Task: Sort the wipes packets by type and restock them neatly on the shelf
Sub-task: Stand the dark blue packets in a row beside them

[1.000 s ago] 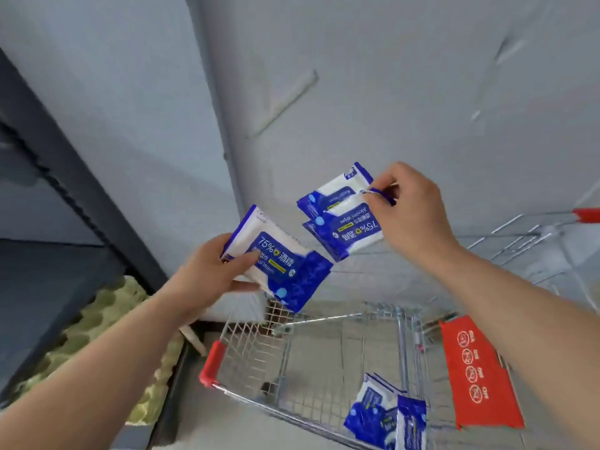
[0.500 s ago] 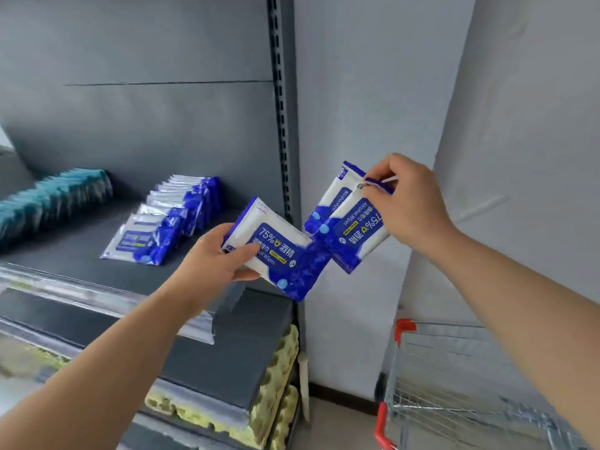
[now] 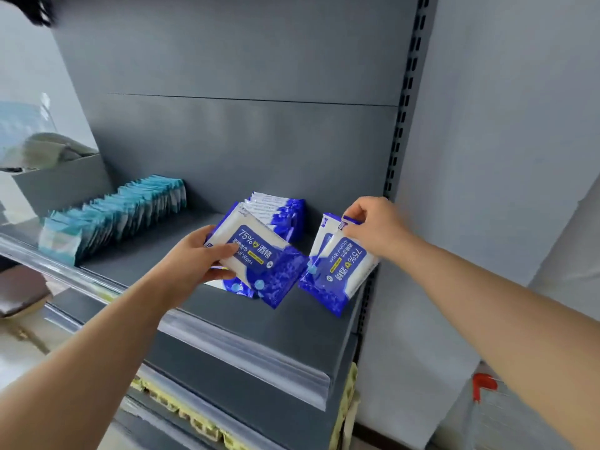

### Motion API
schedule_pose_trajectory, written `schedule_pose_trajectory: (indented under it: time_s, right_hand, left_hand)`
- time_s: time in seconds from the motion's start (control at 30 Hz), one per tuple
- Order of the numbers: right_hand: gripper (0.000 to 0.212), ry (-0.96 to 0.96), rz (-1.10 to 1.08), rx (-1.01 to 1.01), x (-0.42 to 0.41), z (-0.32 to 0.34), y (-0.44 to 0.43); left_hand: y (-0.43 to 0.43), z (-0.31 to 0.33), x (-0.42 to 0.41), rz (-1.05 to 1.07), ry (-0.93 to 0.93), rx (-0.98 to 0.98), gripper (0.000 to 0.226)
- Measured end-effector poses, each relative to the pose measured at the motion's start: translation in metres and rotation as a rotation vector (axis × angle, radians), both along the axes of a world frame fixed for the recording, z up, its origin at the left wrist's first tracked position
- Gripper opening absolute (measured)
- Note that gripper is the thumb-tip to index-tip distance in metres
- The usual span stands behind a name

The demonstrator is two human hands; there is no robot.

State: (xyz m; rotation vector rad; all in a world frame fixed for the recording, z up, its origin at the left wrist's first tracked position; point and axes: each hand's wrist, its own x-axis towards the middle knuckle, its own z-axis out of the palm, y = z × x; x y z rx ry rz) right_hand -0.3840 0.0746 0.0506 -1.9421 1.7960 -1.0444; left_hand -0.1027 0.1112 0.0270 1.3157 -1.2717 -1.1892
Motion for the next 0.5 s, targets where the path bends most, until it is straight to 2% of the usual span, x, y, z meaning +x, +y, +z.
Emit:
schedule_pose_trajectory:
  time_s: [0.2, 0.3, 0.37, 0.5]
  right_hand:
    - [0.013, 0.072, 0.02, 0.169, 0.028, -0.023, -0.045]
    - [0.028, 0.138, 0.031, 0.264, 0.041, -0.027, -0.053]
    - [0.035, 0.215, 0.062, 0.255, 0.055, -0.021, -0.05]
    - [0.041, 0.027, 0.186, 0.337, 0.099, -0.008, -0.025]
  left_hand:
    - [-0.042, -0.01, 0.033, -0.023, 0.011, 0.027, 0.019]
    - [-0.056, -0.02, 0.048, -0.069, 0.014, 0.043, 0.022]
    - [-0.065, -0.027, 0.056, -0.115, 0.03, 0.045, 0.028]
    - [-0.081, -0.034, 0.069, -0.227, 0.101, 0.041, 0.033]
